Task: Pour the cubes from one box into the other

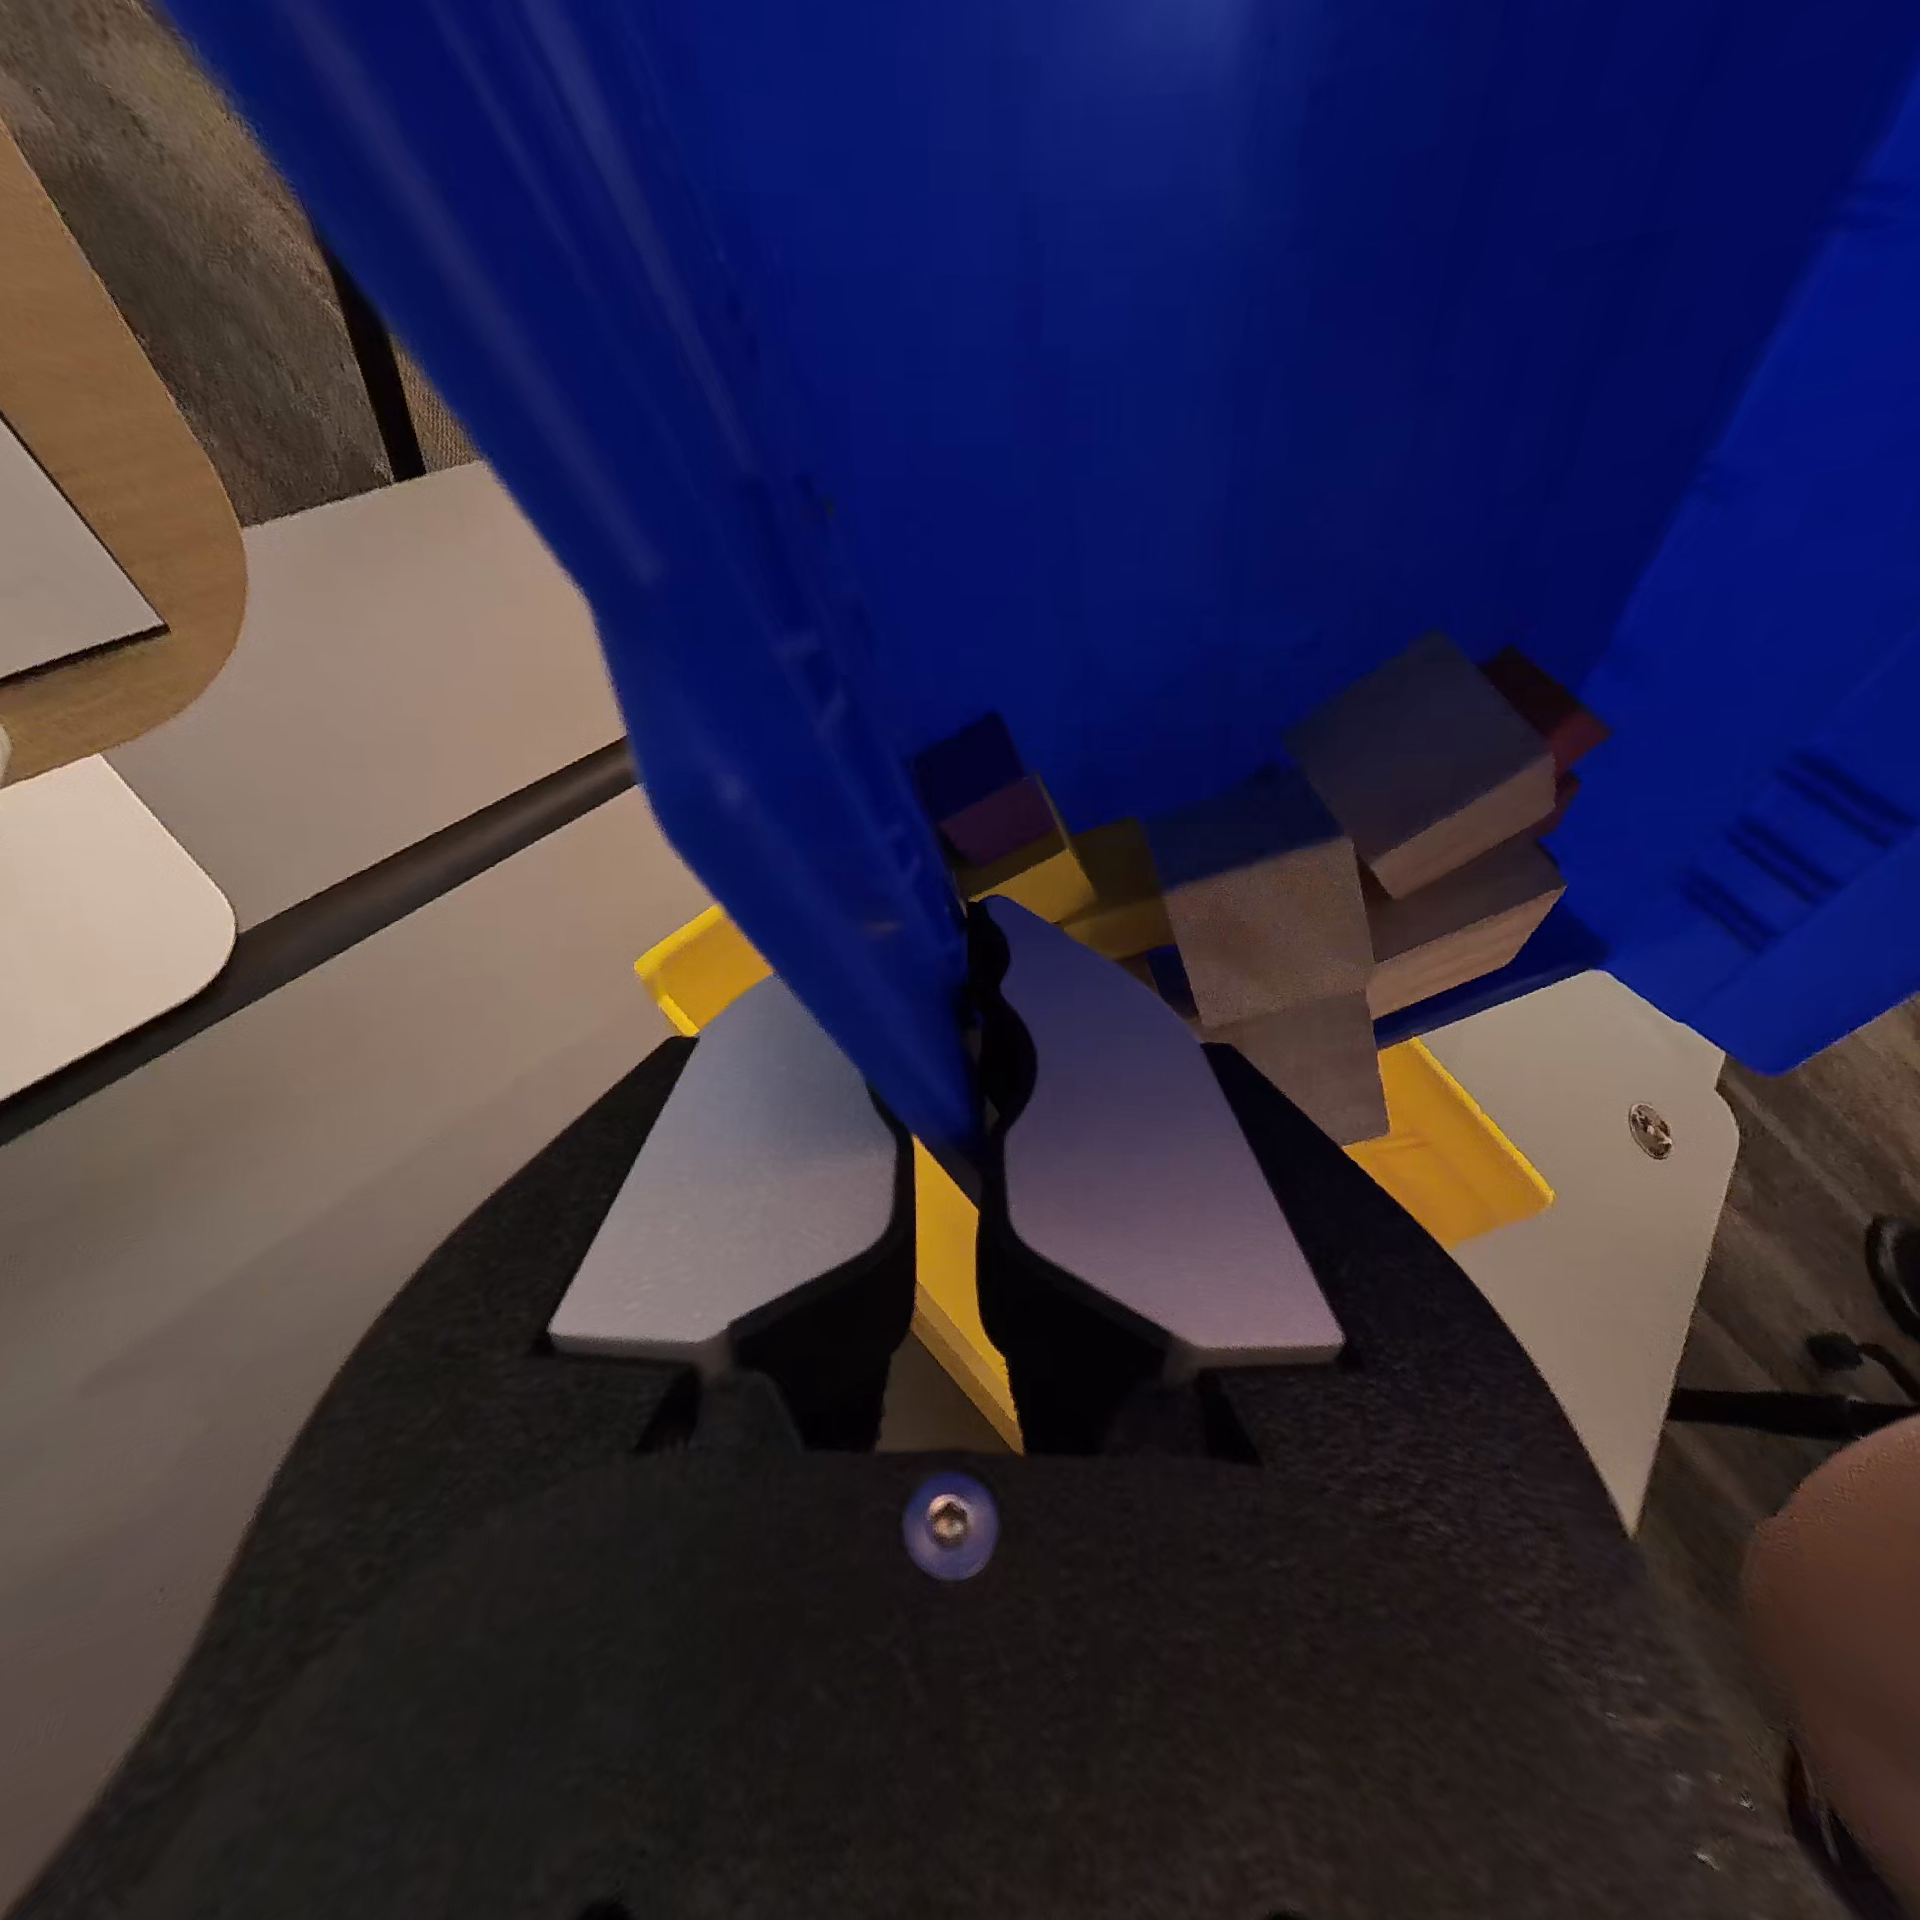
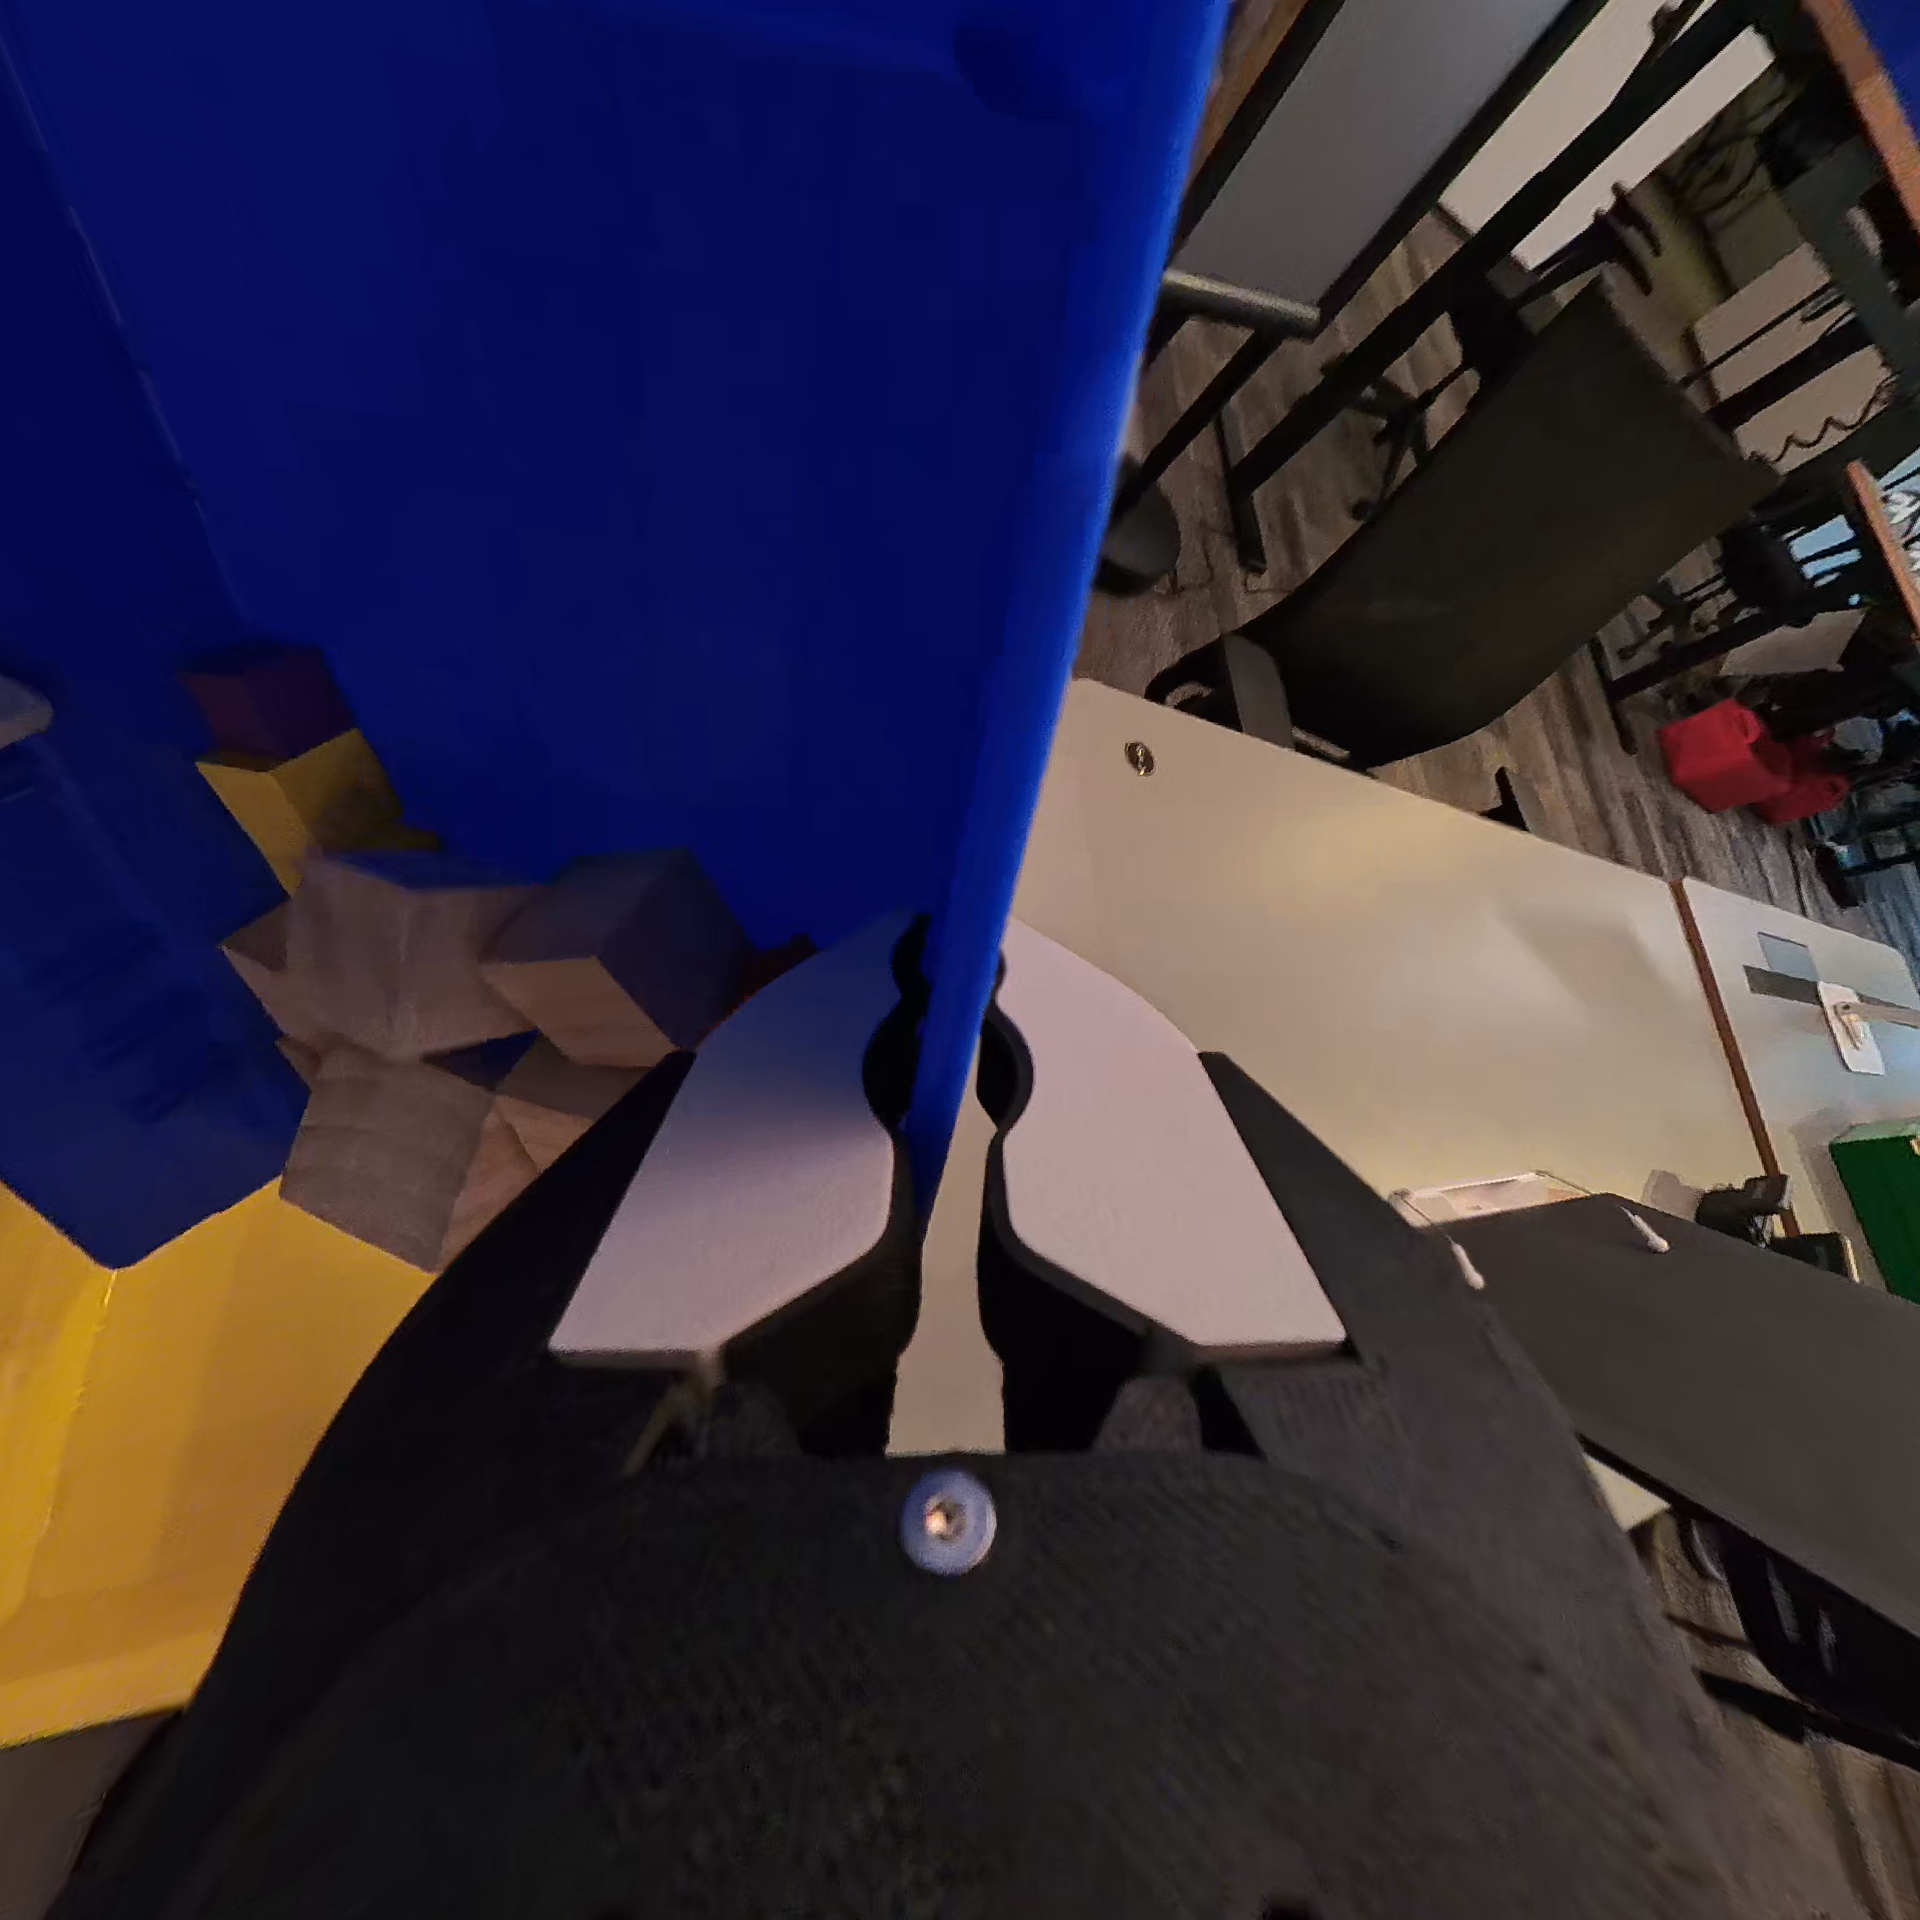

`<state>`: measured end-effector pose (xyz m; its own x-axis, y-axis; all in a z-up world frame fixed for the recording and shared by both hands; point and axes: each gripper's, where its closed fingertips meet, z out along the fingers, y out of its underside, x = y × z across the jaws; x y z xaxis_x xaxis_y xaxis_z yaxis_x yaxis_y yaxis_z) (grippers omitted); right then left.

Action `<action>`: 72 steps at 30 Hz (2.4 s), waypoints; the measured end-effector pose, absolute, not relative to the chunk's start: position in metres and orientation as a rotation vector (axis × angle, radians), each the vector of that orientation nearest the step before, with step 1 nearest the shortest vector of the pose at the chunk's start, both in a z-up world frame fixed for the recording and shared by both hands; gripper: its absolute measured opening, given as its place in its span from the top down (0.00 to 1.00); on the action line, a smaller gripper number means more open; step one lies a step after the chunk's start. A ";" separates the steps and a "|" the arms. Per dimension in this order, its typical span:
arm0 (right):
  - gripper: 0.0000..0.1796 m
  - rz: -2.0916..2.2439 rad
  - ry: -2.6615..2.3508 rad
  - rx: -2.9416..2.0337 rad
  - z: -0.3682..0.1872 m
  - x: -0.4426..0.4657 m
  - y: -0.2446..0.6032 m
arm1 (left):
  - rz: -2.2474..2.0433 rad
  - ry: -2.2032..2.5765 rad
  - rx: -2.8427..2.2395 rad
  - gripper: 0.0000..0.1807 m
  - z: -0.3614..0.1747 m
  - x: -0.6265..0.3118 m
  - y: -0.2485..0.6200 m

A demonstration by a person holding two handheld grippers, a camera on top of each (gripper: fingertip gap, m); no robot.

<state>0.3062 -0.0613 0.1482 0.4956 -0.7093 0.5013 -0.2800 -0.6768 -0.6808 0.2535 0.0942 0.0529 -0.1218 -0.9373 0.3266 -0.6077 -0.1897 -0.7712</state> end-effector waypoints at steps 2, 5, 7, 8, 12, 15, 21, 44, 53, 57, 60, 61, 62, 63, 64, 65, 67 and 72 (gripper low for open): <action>0.97 -1.131 0.787 -2.151 0.152 0.300 -0.062 | -1.266 1.682 -1.747 0.97 0.055 0.252 0.094; 0.98 -1.173 0.767 -2.029 0.162 0.290 -0.063 | -1.309 1.665 -1.685 0.97 0.061 0.250 0.091; 0.98 -1.201 0.782 -1.957 0.167 0.286 -0.068 | -1.324 1.687 -1.660 0.97 0.066 0.252 0.088; 0.98 -1.201 0.781 -1.919 0.170 0.285 -0.068 | -1.319 1.694 -1.649 0.97 0.067 0.254 0.087; 0.98 -1.207 0.795 -1.811 0.166 0.288 -0.074 | -1.300 1.711 -1.618 0.97 0.066 0.259 0.085; 0.98 -1.221 0.769 -1.784 0.167 0.291 -0.072 | -1.298 1.681 -1.595 0.97 0.070 0.261 0.089; 0.98 -1.251 0.705 -1.761 0.169 0.293 -0.063 | -1.334 1.643 -1.603 0.97 0.066 0.261 0.093; 0.98 -1.414 0.501 -1.596 0.204 0.266 -0.059 | -1.501 1.524 -1.439 0.97 0.090 0.257 0.092; 0.97 -1.418 0.487 -1.572 0.208 0.266 -0.061 | -1.512 1.523 -1.421 0.96 0.091 0.259 0.088; 0.97 -1.412 0.496 -1.600 0.204 0.268 -0.060 | -1.490 1.550 -1.454 0.97 0.085 0.260 0.089; 0.98 -1.379 0.514 -1.659 0.191 0.281 -0.058 | -1.469 1.571 -1.489 0.96 0.074 0.264 0.092; 0.98 -1.369 0.513 -1.669 0.188 0.284 -0.057 | -1.471 1.567 -1.494 0.96 0.073 0.266 0.094; 0.98 -1.355 0.513 -1.674 0.186 0.287 -0.055 | -1.475 1.562 -1.498 0.96 0.072 0.266 0.095; 0.97 -1.345 0.514 -1.678 0.185 0.288 -0.054 | -1.477 1.558 -1.501 0.96 0.072 0.266 0.096; 0.97 -1.342 0.511 -1.680 0.184 0.289 -0.053 | -1.478 1.552 -1.501 0.96 0.072 0.267 0.098; 0.97 -1.344 0.506 -1.681 0.184 0.289 -0.052 | -1.478 1.549 -1.504 0.96 0.072 0.267 0.099; 0.97 -1.347 0.501 -1.682 0.184 0.289 -0.050 | -1.474 1.546 -1.508 0.96 0.072 0.267 0.101; 0.96 -1.338 0.497 -1.704 0.179 0.292 -0.047 | -1.479 1.546 -1.523 0.96 0.070 0.267 0.104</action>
<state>0.2918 -0.0474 0.1794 0.3375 -0.7537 0.5639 0.2031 -0.5266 -0.8255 0.2673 0.1045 0.0701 -0.2414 -0.9158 0.3209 -0.3613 -0.2221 -0.9056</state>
